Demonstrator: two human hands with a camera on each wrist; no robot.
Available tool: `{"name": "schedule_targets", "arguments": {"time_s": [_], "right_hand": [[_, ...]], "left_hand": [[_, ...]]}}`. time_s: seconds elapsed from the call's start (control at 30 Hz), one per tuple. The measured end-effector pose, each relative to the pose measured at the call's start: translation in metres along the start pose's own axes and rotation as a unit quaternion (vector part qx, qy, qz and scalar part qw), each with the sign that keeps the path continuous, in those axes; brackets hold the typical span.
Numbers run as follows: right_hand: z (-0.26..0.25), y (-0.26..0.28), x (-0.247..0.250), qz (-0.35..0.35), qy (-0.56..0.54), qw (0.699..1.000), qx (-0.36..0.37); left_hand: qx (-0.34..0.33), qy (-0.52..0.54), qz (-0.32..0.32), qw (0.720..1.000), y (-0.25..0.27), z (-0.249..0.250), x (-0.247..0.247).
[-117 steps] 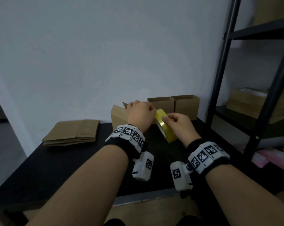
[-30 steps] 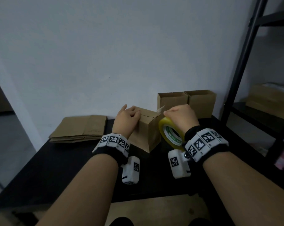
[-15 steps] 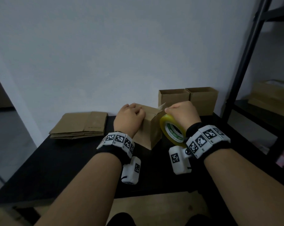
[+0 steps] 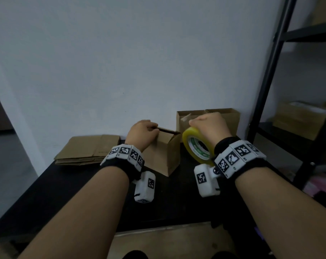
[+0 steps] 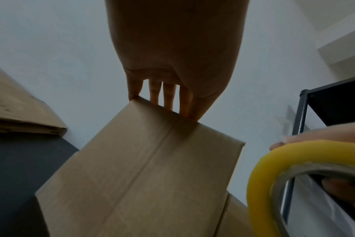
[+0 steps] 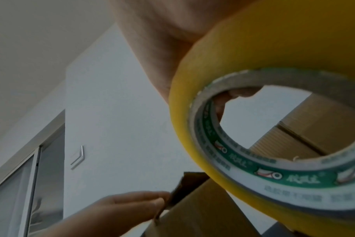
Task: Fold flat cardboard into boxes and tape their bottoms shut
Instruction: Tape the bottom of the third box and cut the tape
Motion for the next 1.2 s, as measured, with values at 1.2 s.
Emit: {"name": "schedule_targets", "arguments": {"time_s": [1.2], "right_hand": [[-0.102, -0.057, -0.056, -0.056, 0.157, 0.982, 0.086]], "left_hand": [[0.018, 0.125, 0.046, 0.991, -0.028, -0.025, 0.048]]}}
Point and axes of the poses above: each hand's wrist, its own y-axis away from the middle knuckle, its own x-axis out of the back of the hand, z = x × y, the point moved 2 cm from there along -y, towards the middle knuckle, and after that the axes turned 3 degrees about x, right-handed, at the moved point
